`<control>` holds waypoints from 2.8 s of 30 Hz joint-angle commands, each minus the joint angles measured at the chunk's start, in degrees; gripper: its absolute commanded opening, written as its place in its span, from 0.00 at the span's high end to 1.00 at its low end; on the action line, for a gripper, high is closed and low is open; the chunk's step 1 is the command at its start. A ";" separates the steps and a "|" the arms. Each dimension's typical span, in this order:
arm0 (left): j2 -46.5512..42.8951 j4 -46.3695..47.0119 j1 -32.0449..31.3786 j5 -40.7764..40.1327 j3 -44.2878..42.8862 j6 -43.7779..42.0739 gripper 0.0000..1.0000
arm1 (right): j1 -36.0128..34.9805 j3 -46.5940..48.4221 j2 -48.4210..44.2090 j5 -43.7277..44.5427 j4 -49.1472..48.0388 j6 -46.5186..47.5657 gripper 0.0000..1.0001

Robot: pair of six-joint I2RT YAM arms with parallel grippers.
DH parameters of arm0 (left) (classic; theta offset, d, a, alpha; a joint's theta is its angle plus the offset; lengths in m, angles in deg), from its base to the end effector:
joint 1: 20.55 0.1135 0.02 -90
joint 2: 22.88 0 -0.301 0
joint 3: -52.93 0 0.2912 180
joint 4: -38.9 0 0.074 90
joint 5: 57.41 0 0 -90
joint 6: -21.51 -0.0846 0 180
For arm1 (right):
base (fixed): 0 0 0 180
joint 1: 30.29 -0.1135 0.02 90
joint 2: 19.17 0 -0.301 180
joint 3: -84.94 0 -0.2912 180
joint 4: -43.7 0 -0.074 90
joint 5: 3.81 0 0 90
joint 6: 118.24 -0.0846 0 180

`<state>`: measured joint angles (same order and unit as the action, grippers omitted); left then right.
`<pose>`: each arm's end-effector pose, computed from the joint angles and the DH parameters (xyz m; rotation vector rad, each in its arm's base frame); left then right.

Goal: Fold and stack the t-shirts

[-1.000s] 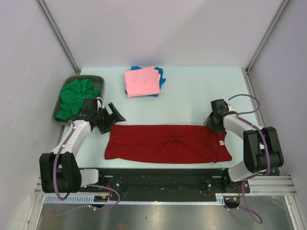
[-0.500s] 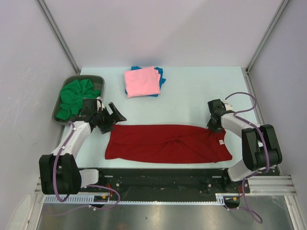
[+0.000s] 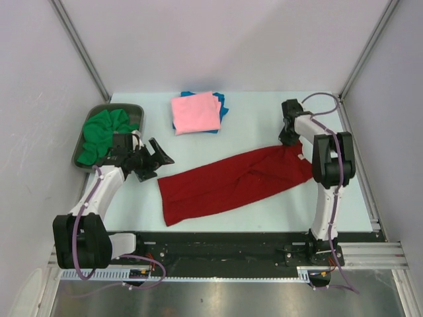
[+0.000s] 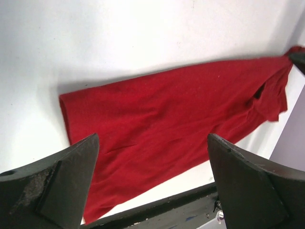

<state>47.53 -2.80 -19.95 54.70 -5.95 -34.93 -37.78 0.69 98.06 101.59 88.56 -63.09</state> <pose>0.2959 -0.0287 0.2168 -0.5888 2.4784 -0.7159 0.4899 0.0417 0.1320 0.7020 2.5657 -0.1341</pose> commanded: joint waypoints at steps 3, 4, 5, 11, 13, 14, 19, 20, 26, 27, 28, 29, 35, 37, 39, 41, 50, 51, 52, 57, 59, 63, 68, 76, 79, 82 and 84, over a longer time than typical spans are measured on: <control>-2.03 -1.31 -0.07 0.75 -3.11 0.10 0.00 | 0.63 31.37 17.92 1.39 2.77 4.26 1.00; -1.77 -1.57 -0.07 0.48 -3.46 0.19 0.00 | 0.46 35.81 22.73 1.39 4.02 4.44 1.00; -1.60 -1.14 -0.16 0.65 -3.47 0.19 0.00 | 0.37 40.03 25.48 1.13 4.99 4.79 1.00; 0.25 -1.48 -0.07 0.39 -4.70 0.37 0.00 | -1.04 62.31 37.10 -4.84 2.73 6.55 1.00; 0.34 -1.75 -0.16 0.39 -4.70 0.01 0.00 | -1.13 57.95 35.53 -5.64 -0.44 6.81 0.75; 0.34 -1.84 -0.07 0.30 -4.61 0.10 0.00 | -1.30 55.65 32.22 -5.12 -4.28 7.16 0.43; -2.55 0.00 -0.07 1.18 -2.50 0.28 0.00 | -1.39 43.68 20.34 1.55 -12.84 11.02 0.00; -3.00 0.09 -0.16 1.18 -2.24 0.10 0.00 | -1.30 41.85 18.41 1.83 -13.37 11.64 0.00; -6.51 0.80 -1.73 0.57 2.32 -1.30 0.00 | -2.00 30.24 -1.54 1.22 -11.98 12.79 0.00; -6.86 0.97 -1.83 0.39 4.33 -1.31 0.00 | -2.09 25.79 -4.09 0.52 -11.36 12.62 0.00; -7.74 2.10 -2.01 0.30 5.40 -1.39 0.00 | -2.70 23.05 -10.03 -2.71 -11.00 12.53 0.00; -7.92 2.90 -2.18 0.48 6.45 -1.13 0.00 | -2.80 19.71 -12.96 -4.22 -9.78 11.83 0.00; -6.87 8.00 -2.27 5.30 10.16 1.15 0.00 | -9.02 -11.58 -38.36 -17.24 -11.63 -0.21 0.00; -5.73 7.22 -2.27 5.58 9.45 0.54 0.00 | -13.32 -17.99 -42.41 -15.40 -9.86 -3.37 0.00; -5.64 6.51 -2.27 5.49 8.84 0.02 0.00 | -21.32 -22.40 -48.48 -11.81 -8.72 -6.70 0.00; -6.60 5.63 -2.18 4.88 8.75 -0.16 0.00 | -28.85 -29.08 -54.26 -10.40 -9.33 -13.73 0.00; -10.91 3.35 -2.18 5.40 9.54 -0.16 0.00 | -51.83 -47.55 -63.01 4.99 -14.25 -35.89 0.03; -11.35 3.26 -2.18 5.49 9.80 -0.25 0.00 | -53.41 -48.60 -61.09 5.60 -14.77 -36.60 0.03; -11.61 3.00 -2.18 5.32 9.98 -0.34 0.00 | -54.03 -49.13 -60.02 5.78 -16.95 -36.78 0.03; -11.97 2.65 -2.18 4.88 11.38 -0.42 0.00 | -56.76 -49.93 -50.19 4.30 -25.74 -38.54 0.03; -11.70 2.38 -2.18 4.44 11.39 -0.95 0.00 | -57.46 -50.02 -45.26 4.46 -30.67 -38.98 0.03; -11.17 2.20 -2.18 4.17 11.39 -1.66 0.00 | -57.29 -49.93 -37.35 1.84 -39.64 -39.15 0.04; -10.47 2.12 -2.10 4.26 11.56 -2.27 0.00 | -57.11 -49.67 -29.71 -0.97 -47.20 -41.08 0.05; -10.38 1.59 -2.10 4.70 10.77 -1.92 0.00 | -56.94 -47.82 -18.80 -5.55 -54.68 -42.84 0.10; -10.03 0.89 -2.10 4.52 10.42 -2.54 0.00 | -57.11 -46.77 -15.37 -6.78 -55.91 -43.19 0.17; -9.94 0.54 -2.01 4.35 10.59 -2.89 0.00 | -57.03 -46.76 -13.96 -7.58 -56.44 -43.28 0.37; -10.03 0.62 -2.01 4.43 10.68 -2.97 0.00 | -57.03 -46.68 -13.78 -8.10 -55.65 -42.93 0.56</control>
<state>37.74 -1.81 -21.91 58.33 5.48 -36.02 -94.67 -44.93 81.26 95.23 27.08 -106.57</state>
